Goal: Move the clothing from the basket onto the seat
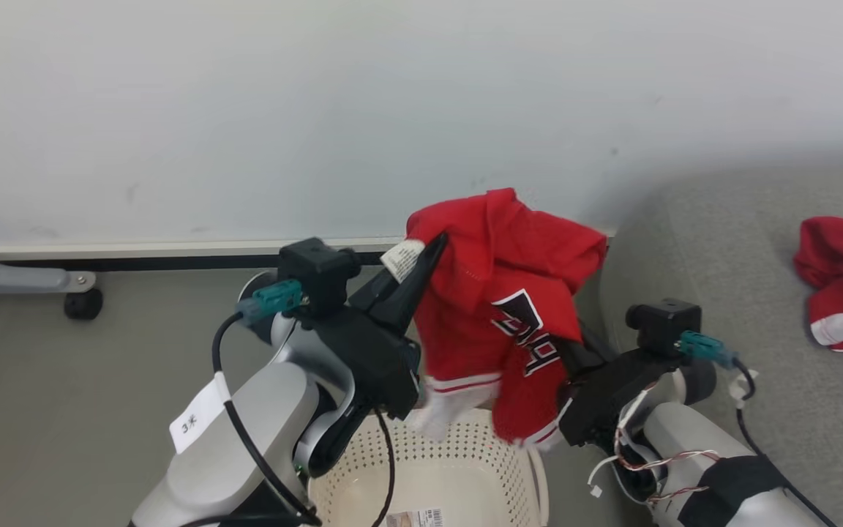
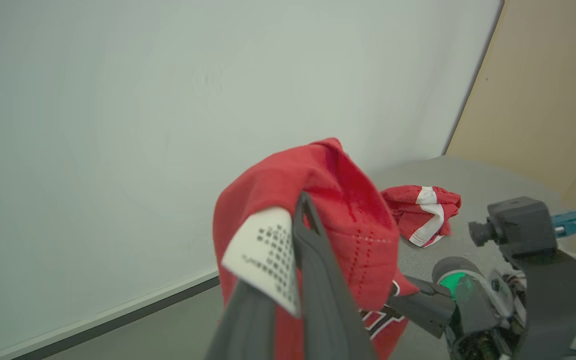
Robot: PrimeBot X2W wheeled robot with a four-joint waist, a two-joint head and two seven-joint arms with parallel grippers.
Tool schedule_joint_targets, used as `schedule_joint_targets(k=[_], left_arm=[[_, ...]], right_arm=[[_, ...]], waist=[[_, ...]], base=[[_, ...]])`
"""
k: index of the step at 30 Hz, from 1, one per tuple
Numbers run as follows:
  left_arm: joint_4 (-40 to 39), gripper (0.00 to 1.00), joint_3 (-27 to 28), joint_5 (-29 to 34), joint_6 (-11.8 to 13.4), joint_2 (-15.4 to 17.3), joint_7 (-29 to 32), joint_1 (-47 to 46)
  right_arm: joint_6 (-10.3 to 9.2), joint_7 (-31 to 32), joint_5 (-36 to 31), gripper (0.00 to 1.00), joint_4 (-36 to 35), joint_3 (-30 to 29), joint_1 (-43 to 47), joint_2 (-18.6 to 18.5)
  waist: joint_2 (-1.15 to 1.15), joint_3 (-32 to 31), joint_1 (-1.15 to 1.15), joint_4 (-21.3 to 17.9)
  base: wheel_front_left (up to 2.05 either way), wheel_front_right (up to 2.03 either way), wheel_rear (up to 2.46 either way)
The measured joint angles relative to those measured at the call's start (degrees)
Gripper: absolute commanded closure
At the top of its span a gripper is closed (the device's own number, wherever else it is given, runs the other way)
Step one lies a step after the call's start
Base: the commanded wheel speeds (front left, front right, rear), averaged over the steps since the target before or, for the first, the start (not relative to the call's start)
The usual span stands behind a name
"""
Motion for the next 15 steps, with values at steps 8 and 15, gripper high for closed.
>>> schedule_joint_targets(k=[8,15], left_arm=[[-0.97,1.0,-0.51,-0.03,0.9,1.77,-0.48,4.44],[-2.86,0.04,-1.81,-0.03,0.85,2.02,-0.48,6.08]], right_arm=[[0.0,-0.01,0.19,1.0,-6.19,-7.45,2.46,-2.94],[-0.93,0.0,-0.89,1.0,-12.91,-13.23,4.93,-6.0]], waist=[[0.0,-0.38,0.0,-4.13],[0.0,-0.66,0.0,-7.83]], base=[[0.0,0.0,0.0],[0.0,0.0,0.0]])
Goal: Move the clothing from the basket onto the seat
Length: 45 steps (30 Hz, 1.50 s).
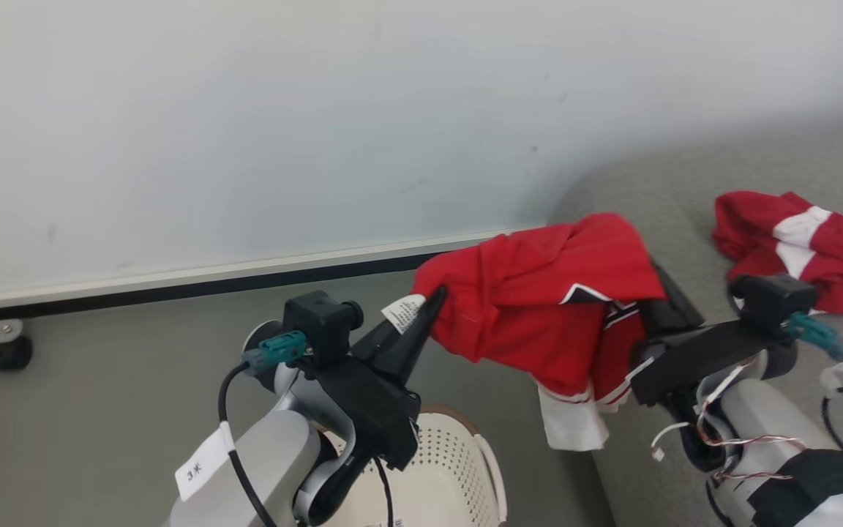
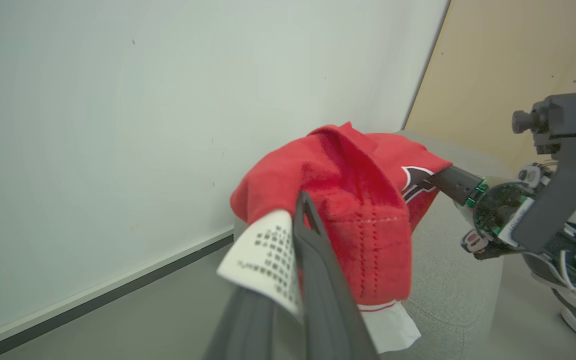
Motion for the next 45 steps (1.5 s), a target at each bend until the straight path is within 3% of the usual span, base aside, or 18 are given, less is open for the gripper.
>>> schedule_joint_targets(k=[1,14,26,36,45], left_arm=[[-0.66,0.0,-0.3,0.0,-0.08,-0.03,0.0,0.06],[-3.36,0.0,-1.07,0.27,-0.43,1.0,-0.03,1.28],[-4.47,0.0,-0.97,0.96,1.11,2.34,-0.89,2.14],[-6.01,0.0,-1.36,3.46,2.05,2.99,-1.09,2.07],[-5.34,0.0,-1.99,4.7,1.83,3.04,-0.91,-0.2]], right_arm=[[-0.23,-0.01,-0.22,1.0,-1.05,-0.85,0.16,-0.34],[-3.25,-0.26,-4.16,1.0,-15.86,-9.69,4.1,-3.52],[-5.71,-0.42,-8.62,1.0,-30.27,-15.35,10.77,-6.24],[-5.84,-0.43,-9.29,1.0,-37.47,-19.36,15.25,-6.44],[-6.22,-0.43,-9.92,1.0,-39.71,-22.04,16.51,-6.27]], waist=[[0.0,-0.03,0.0,-0.55],[0.0,-0.14,0.0,-8.25],[0.0,0.26,0.0,-17.37],[0.0,2.5,0.0,-24.08],[0.0,6.83,0.0,-26.18]], base=[[0.0,0.0,0.0],[0.0,0.0,0.0],[0.0,0.0,0.0],[0.0,0.0,0.0],[0.0,0.0,0.0]])
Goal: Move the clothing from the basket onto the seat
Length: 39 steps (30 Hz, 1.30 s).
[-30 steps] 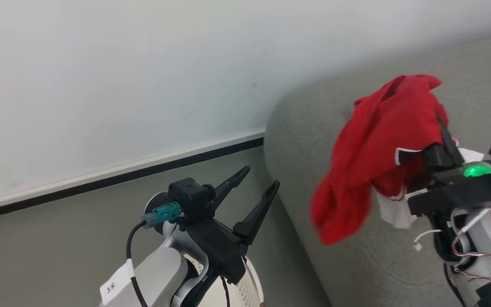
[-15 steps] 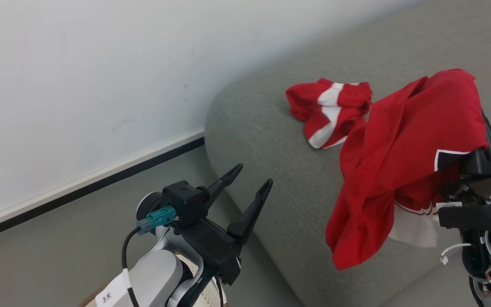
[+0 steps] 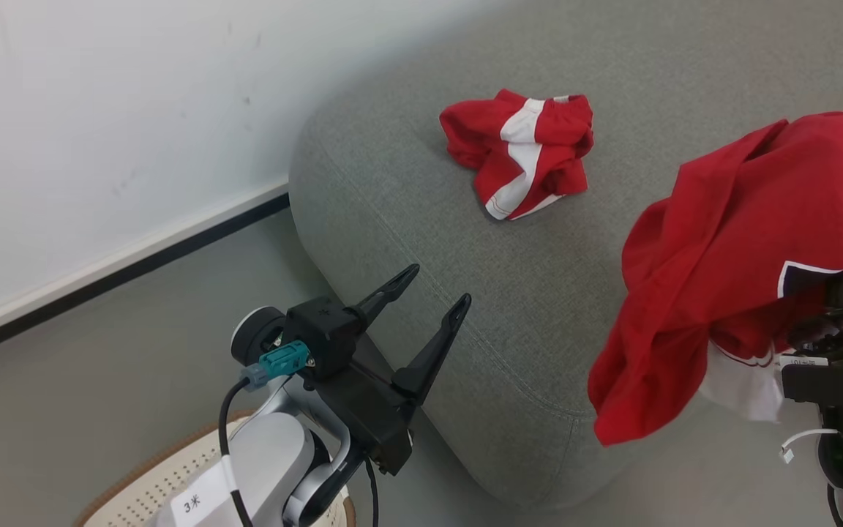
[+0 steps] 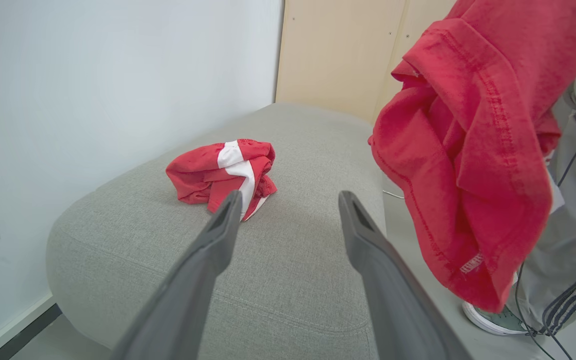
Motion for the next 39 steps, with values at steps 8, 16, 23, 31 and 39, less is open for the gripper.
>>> schedule_joint_targets(k=[8,16,23,31,39], left_arm=[[0.03,0.0,-0.43,0.44,-0.3,0.3,0.46,-0.49],[-1.58,0.0,-1.16,0.92,-0.31,-0.02,1.76,-1.92],[-3.69,0.0,-1.4,2.54,-0.31,1.19,2.78,-4.15],[-6.06,0.0,-1.45,3.69,-0.37,2.55,3.57,-5.86],[-8.78,0.0,-1.02,4.56,-0.81,4.16,5.05,-9.38]], right_arm=[[1.4,0.0,0.42,1.0,3.56,-0.38,-2.66,0.56],[3.65,0.0,1.96,1.0,10.46,-1.69,-10.78,-1.24],[4.57,0.13,3.03,1.0,16.74,-3.15,-19.93,-3.14],[5.09,1.1,4.08,1.0,23.09,-6.88,-31.56,-7.43],[4.49,3.19,3.27,1.0,32.11,-9.64,-38.64,-12.94]], waist=[[0.0,2.77,0.0,-0.15],[0.0,6.37,0.01,1.46],[0.01,10.71,0.01,3.94],[0.01,16.57,0.01,7.12],[0.01,23.62,0.01,10.68]], base=[[0.0,0.0,0.0],[0.0,0.0,0.0],[0.0,0.0,0.0],[0.0,0.0,0.0],[0.0,0.0,0.0]])
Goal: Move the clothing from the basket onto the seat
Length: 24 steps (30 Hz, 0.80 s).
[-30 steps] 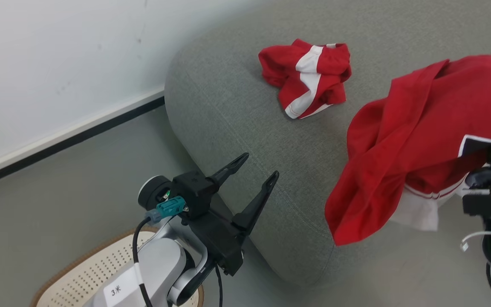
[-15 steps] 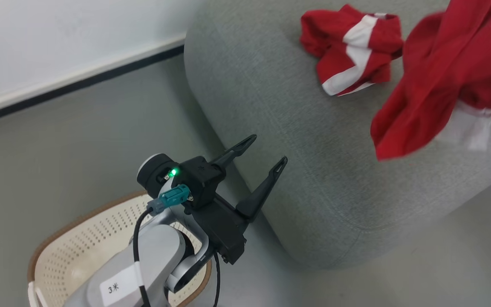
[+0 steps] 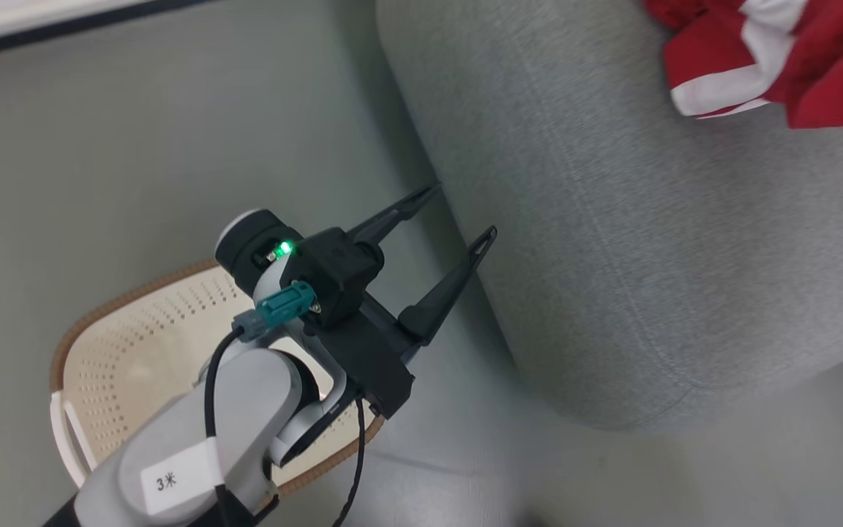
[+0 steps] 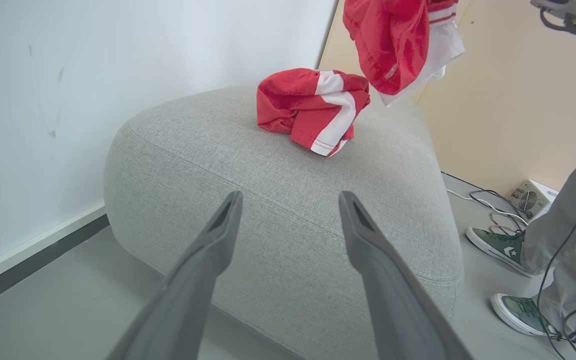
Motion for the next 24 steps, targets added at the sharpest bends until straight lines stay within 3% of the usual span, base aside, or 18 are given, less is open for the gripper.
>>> schedule_joint_targets(k=[10,16,18,20,23,24], left_arm=[[-1.3,0.0,0.53,0.73,-0.08,1.38,0.99,-2.87],[-0.59,0.0,1.27,1.79,-0.51,1.94,0.9,-3.87],[0.24,0.0,1.37,1.79,-0.53,2.02,0.55,-3.89],[0.87,0.0,1.43,1.78,-0.58,1.97,0.29,-3.89],[1.79,0.0,1.47,1.76,-1.01,1.67,-0.58,-3.89],[1.98,0.0,1.48,1.72,-1.01,1.53,-0.7,-3.89]], right_arm=[[-1.01,2.68,-2.98,1.0,8.72,2.72,-3.0,-1.54],[-0.55,4.08,-4.43,1.0,13.15,7.38,-3.58,0.99],[-0.42,5.08,-5.27,0.84,15.18,9.24,-4.21,2.23],[-0.19,5.92,-6.14,0.59,17.12,10.72,-4.48,3.31],[0.08,7.17,-6.93,0.0,20.11,12.46,-5.18,4.67],[0.08,7.62,-7.2,0.0,20.83,12.78,-5.42,4.67]], waist=[[0.0,7.72,0.0,3.71],[0.01,10.48,0.0,5.61],[0.0,11.09,0.0,6.36],[0.0,11.37,0.0,6.99],[0.0,11.1,0.0,7.44],[0.0,10.84,0.0,7.49]], base=[[0.0,0.0,0.0],[0.0,0.0,0.0],[0.0,0.0,0.0],[0.0,0.0,0.0],[0.0,0.0,0.0],[0.0,0.0,0.0]])
